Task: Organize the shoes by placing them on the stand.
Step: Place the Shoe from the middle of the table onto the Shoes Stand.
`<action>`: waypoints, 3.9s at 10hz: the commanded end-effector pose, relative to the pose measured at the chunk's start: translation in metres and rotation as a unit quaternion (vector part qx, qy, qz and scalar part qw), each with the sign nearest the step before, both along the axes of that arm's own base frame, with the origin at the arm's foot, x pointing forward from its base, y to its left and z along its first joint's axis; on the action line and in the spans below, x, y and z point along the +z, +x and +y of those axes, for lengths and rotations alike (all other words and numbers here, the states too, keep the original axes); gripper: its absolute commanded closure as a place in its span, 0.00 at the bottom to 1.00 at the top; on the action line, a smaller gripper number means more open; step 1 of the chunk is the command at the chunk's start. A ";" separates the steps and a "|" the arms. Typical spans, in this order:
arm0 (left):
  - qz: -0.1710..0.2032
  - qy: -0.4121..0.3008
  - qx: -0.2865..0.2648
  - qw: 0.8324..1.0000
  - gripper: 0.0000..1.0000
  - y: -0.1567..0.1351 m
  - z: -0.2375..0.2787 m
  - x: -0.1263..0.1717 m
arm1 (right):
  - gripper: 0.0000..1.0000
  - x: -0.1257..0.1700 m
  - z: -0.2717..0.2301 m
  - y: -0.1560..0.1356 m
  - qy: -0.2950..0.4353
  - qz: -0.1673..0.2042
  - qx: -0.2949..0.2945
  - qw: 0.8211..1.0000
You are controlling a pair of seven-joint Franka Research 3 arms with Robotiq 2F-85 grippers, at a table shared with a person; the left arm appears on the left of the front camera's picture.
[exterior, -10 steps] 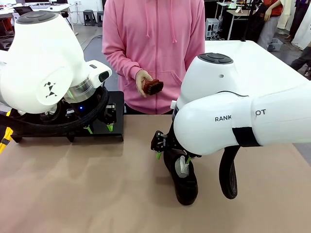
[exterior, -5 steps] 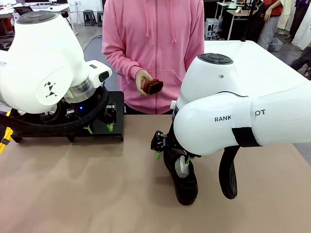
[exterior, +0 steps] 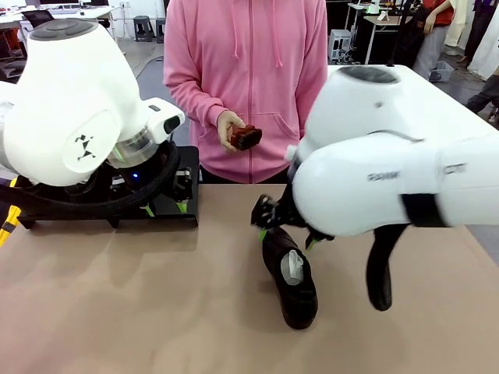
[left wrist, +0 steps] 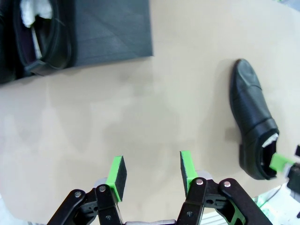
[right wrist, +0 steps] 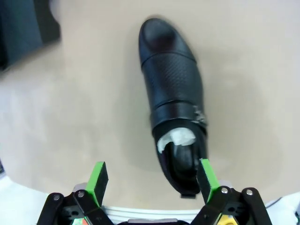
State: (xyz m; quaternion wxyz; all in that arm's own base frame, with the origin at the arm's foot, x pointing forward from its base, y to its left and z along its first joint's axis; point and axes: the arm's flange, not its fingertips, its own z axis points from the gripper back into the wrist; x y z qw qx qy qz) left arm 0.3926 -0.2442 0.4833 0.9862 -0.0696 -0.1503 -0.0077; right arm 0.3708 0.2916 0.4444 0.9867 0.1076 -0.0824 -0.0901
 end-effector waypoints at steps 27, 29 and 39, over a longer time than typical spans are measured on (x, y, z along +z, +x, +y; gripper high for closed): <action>0.072 0.006 0.056 0.996 1.00 -0.051 -0.224 -0.136 | 0.00 0.034 -0.156 0.014 0.008 -0.034 -0.195 0.980; 0.080 0.012 0.061 0.995 1.00 -0.049 -0.223 -0.140 | 0.00 0.034 -0.156 0.014 0.008 -0.034 -0.195 0.980; -0.004 0.015 0.017 1.000 1.00 -0.052 -0.136 -0.051 | 0.00 0.034 -0.156 0.014 0.008 -0.034 -0.195 0.980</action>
